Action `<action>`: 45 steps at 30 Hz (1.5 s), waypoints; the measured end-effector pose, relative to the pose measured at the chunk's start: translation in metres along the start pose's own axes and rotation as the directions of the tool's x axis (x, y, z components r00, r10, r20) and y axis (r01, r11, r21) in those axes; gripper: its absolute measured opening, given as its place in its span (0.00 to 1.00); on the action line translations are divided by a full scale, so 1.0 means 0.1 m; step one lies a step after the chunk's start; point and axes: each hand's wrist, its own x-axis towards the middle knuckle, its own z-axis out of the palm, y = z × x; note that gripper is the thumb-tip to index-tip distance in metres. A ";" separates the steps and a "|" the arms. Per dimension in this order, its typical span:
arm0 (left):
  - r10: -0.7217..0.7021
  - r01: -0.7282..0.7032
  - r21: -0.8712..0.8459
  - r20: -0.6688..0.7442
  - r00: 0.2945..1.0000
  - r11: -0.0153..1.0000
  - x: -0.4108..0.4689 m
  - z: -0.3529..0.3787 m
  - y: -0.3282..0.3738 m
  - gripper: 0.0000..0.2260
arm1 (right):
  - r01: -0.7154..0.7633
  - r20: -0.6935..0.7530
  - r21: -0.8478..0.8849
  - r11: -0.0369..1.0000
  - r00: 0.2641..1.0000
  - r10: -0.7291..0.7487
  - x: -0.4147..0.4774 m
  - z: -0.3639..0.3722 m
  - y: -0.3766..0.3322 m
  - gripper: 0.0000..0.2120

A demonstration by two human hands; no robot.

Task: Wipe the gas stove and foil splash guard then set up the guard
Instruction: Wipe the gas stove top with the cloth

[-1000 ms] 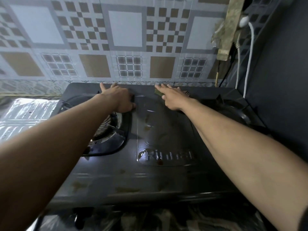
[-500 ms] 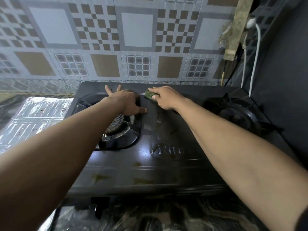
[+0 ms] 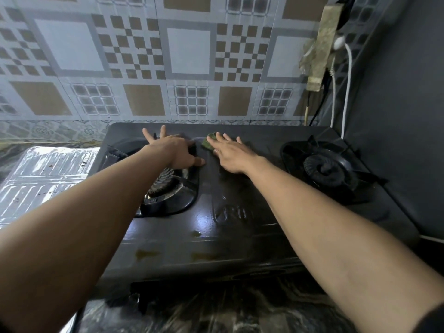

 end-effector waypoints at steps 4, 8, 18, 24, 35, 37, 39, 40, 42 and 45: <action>0.007 -0.007 0.009 -0.005 1.000 1.000 0.01 0.01 -0.01 0.36 | -0.057 0.000 -0.028 0.998 0.998 0.057 -0.04 0.00 0.02 0.26; 0.007 -0.007 -0.002 -0.017 1.000 1.000 0.03 0.03 -0.01 0.36 | -0.152 -0.035 -0.040 0.988 0.988 0.150 -0.10 -0.01 0.14 0.27; 0.000 0.000 -0.012 -0.007 1.000 1.000 0.08 0.04 0.03 0.35 | -0.268 -0.120 0.177 0.947 0.949 0.292 -0.37 -0.07 0.46 0.27; 0.005 -0.005 -0.034 -0.008 1.000 0.999 0.06 0.03 0.05 0.32 | -0.208 -0.118 0.288 0.935 0.961 0.251 -0.45 -0.15 0.52 0.32; 0.007 -0.009 -0.047 -0.040 0.999 0.999 0.07 0.08 0.04 0.33 | -0.294 -0.179 0.127 0.947 0.933 0.313 -0.34 0.11 0.37 0.23; 0.017 -0.021 -0.059 -0.078 0.997 0.998 0.04 0.10 0.04 0.35 | -0.272 -0.153 0.126 0.954 0.945 0.290 -0.39 0.10 0.40 0.24; 0.031 -0.036 -0.049 -0.114 0.993 0.998 0.02 0.12 0.04 0.37 | -0.270 -0.159 0.129 0.954 0.944 0.289 -0.44 0.09 0.41 0.24; 0.037 -0.042 -0.039 -0.123 0.992 0.998 0.01 0.13 0.04 0.37 | -0.274 -0.156 0.129 0.953 0.944 0.292 -0.47 0.09 0.42 0.24; 0.050 -0.054 -0.021 -0.133 0.990 0.998 -0.02 0.13 0.05 0.36 | -0.283 -0.132 0.119 0.952 0.945 0.298 -0.51 0.09 0.41 0.24; 0.077 -0.080 -0.010 -0.157 0.985 0.997 -0.06 0.13 0.05 0.37 | -0.301 -0.124 0.102 0.948 0.942 0.312 -0.59 0.10 0.41 0.26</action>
